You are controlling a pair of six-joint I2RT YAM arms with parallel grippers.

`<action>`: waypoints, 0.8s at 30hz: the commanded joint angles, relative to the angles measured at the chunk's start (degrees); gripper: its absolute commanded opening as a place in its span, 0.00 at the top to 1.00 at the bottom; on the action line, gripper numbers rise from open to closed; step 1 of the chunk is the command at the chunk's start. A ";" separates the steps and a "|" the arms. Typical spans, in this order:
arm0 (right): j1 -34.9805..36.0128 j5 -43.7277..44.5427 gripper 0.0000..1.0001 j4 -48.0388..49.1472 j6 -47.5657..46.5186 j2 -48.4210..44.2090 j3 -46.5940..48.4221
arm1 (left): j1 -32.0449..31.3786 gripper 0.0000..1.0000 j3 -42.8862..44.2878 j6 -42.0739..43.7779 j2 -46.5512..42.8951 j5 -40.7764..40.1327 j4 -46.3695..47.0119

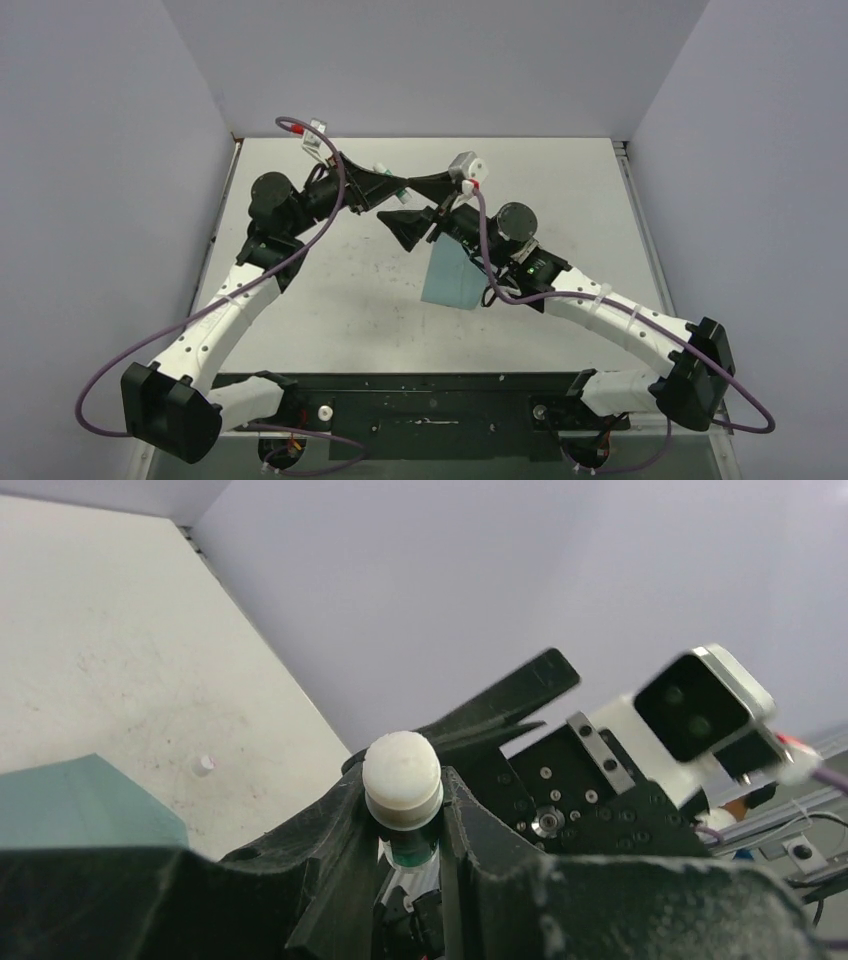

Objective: Place the letter into the envelope and seal it

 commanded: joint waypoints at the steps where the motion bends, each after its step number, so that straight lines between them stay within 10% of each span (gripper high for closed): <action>1: 2.25 6.86 0.24 -7.98 -24.37 -2.77 3.52 | 0.42 1.00 5.61 -3.35 1.81 -1.95 -6.87; 11: 2.99 10.03 0.70 -15.25 -27.70 0.30 9.41 | 0.38 1.00 5.76 -3.01 2.30 -0.58 -7.12; 24: 3.26 13.23 0.78 -21.30 -29.50 2.10 12.11 | 0.42 1.00 5.57 -2.13 1.54 -0.77 -6.87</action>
